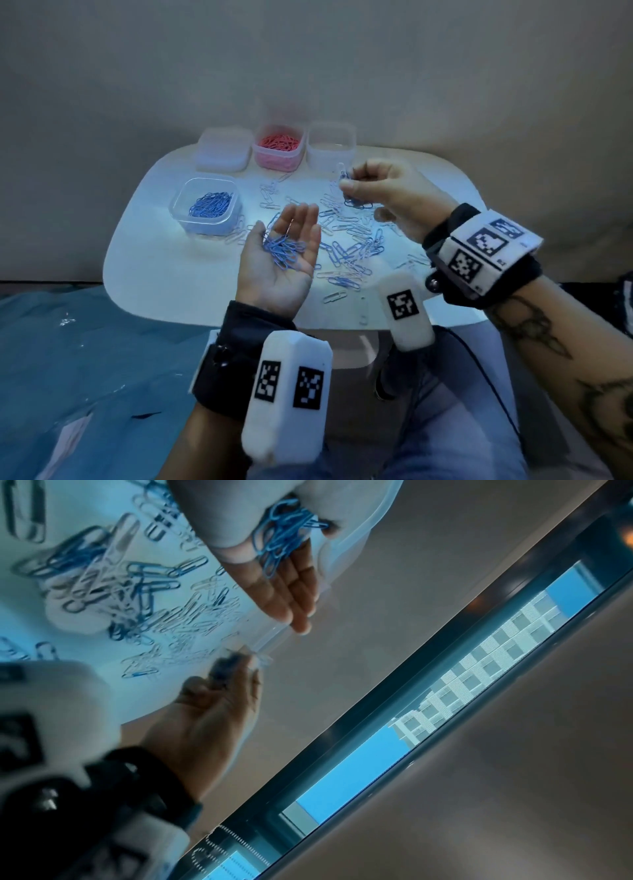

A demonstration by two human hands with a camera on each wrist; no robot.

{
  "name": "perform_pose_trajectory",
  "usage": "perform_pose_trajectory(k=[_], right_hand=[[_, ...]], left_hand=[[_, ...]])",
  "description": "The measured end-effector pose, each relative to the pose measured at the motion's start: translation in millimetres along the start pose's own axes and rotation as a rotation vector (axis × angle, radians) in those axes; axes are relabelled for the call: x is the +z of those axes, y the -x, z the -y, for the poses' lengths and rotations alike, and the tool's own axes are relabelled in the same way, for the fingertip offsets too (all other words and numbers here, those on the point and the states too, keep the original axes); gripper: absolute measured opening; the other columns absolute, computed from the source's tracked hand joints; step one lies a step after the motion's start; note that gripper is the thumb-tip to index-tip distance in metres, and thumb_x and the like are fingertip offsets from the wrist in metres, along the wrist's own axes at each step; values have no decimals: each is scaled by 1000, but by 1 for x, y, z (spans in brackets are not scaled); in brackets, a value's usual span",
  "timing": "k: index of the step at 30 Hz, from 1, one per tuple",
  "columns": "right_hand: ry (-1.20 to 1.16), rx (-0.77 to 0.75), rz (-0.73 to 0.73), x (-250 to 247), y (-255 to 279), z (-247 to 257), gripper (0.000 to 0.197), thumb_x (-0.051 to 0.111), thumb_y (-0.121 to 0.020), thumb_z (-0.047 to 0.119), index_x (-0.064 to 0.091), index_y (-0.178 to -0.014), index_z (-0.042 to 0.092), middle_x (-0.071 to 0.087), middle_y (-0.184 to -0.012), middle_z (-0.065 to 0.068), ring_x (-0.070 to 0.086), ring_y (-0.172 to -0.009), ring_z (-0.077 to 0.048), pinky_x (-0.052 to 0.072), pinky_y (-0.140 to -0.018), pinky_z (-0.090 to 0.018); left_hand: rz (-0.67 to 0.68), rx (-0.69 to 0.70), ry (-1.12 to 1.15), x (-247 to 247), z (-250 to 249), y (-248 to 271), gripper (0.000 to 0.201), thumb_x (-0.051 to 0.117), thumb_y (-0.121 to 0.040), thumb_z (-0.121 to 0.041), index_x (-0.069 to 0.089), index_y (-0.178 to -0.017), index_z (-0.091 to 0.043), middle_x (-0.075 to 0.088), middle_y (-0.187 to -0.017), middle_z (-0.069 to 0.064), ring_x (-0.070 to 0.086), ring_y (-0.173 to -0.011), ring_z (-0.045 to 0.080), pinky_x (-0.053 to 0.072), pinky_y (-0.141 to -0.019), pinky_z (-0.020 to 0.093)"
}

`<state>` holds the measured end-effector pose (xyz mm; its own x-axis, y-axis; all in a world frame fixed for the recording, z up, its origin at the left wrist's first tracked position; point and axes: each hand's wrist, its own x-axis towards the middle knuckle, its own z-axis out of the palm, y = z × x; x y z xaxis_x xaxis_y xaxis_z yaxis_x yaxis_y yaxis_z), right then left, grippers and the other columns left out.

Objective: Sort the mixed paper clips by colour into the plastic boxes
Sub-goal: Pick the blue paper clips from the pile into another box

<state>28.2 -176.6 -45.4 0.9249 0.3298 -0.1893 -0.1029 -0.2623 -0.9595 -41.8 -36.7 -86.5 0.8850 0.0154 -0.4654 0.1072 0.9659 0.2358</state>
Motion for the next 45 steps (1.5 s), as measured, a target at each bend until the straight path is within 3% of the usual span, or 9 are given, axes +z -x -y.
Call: perform_pose_trajectory(k=[4,8,16,23,30,34,39,42,45], right_hand=[[-260,49,76,0,18,4,16,58,-87,14,55,-73,20,56,-61,10,50,-54,1,23,-37,-9],[-317,80,33,-2,23,4,17,57,-88,16,55,-72,21,59,-57,11,53,-48,4,25,-35,-9],[-178,-8,-51,5,32,8,18,68,-79,13,54,-69,20,60,-58,8,46,-49,-1,23,-39,-13],[-124,-75,-62,8,32,8,18,63,-84,12,56,-68,14,56,-47,11,45,-40,2,28,-38,-12],[94,-167,-63,12,29,4,12,60,-88,17,69,-82,11,64,-69,4,52,-51,8,36,-47,-3],[114,-225,-105,15,30,4,18,64,-85,21,69,-68,19,64,-63,10,53,-52,9,37,-50,-4],[86,-180,-203,15,11,3,32,68,-82,27,54,-58,12,70,-72,-11,54,-51,-6,33,-41,-7],[123,-165,-222,17,-1,0,33,72,-78,17,45,-58,18,68,-74,-17,58,-55,-16,35,-42,-11],[143,-284,-365,10,-4,3,28,69,-79,23,48,-62,24,65,-74,-13,59,-65,-21,40,-52,-23]], left_hand=[[36,-52,-79,13,22,-1,48,28,-99,-34,62,-87,-2,70,-82,13,70,-70,23,57,-62,32],[56,-66,-90,22,35,2,47,28,-99,-33,62,-88,-4,69,-83,10,69,-70,20,57,-62,30],[100,-43,-39,30,44,3,47,25,-100,-32,60,-91,-3,70,-76,10,67,-68,18,57,-64,29],[102,-29,-53,31,43,2,44,28,-100,-29,61,-86,-3,67,-71,10,66,-63,18,57,-62,27],[97,-3,-33,29,36,-7,42,28,-100,-28,58,-84,-2,65,-69,10,67,-59,19,57,-60,30],[97,8,-57,32,33,-11,43,27,-101,-27,58,-82,-4,66,-66,9,66,-57,17,55,-57,24],[129,-1,-148,32,34,-11,42,25,-101,-28,58,-88,-6,66,-65,7,64,-60,14,49,-75,28],[112,-21,-98,32,30,-15,43,24,-101,-29,57,-86,-5,67,-63,9,66,-55,17,55,-61,27],[84,-25,-15,27,12,-17,48,25,-101,-26,57,-76,0,66,-63,14,67,-51,24,54,-47,29]])
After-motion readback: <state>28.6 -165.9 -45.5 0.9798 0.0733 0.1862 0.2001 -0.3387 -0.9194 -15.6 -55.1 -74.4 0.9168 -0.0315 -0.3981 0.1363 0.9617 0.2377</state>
